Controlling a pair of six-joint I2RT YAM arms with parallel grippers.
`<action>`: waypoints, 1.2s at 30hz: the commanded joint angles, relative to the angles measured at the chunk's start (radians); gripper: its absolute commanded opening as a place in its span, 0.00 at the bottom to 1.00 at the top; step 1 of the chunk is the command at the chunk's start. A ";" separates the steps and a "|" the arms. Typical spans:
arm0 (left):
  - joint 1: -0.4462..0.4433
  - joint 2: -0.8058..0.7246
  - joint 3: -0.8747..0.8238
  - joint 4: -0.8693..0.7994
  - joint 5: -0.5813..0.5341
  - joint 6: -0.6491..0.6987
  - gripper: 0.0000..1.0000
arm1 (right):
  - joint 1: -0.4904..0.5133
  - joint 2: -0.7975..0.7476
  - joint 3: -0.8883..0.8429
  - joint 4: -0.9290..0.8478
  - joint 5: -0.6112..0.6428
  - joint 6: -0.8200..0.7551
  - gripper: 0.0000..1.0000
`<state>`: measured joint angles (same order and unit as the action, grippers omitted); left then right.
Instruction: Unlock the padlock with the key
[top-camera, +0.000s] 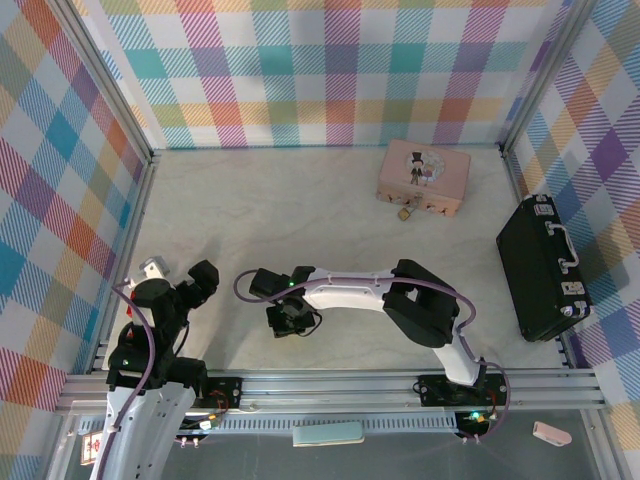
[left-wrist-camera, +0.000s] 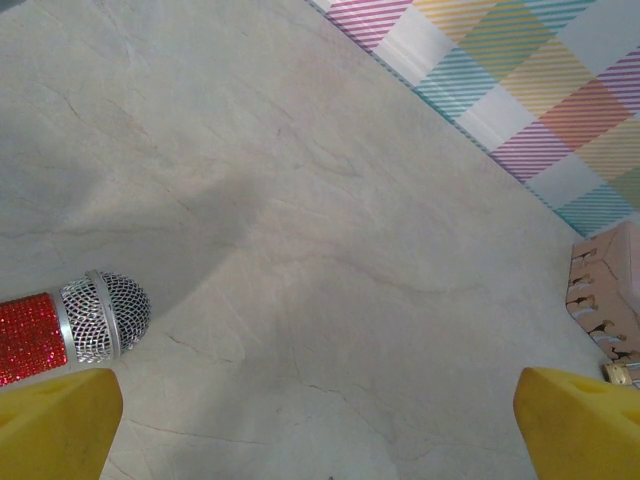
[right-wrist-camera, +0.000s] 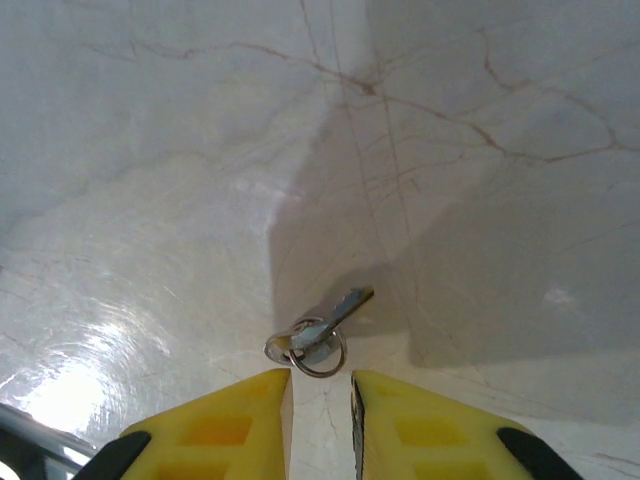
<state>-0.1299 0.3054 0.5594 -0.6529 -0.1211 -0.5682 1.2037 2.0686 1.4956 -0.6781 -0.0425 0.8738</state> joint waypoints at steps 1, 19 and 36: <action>-0.011 -0.008 -0.006 0.006 0.010 0.005 1.00 | -0.003 0.028 0.034 -0.019 0.029 0.027 0.23; -0.011 -0.055 -0.001 0.007 0.006 0.007 1.00 | -0.003 0.122 0.122 -0.046 0.046 -0.001 0.23; -0.011 -0.016 -0.011 0.021 0.011 0.011 1.00 | -0.006 0.065 0.068 0.027 0.123 -0.057 0.06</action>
<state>-0.1299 0.2787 0.5594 -0.6525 -0.1211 -0.5678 1.2030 2.1521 1.6161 -0.6804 0.0441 0.8433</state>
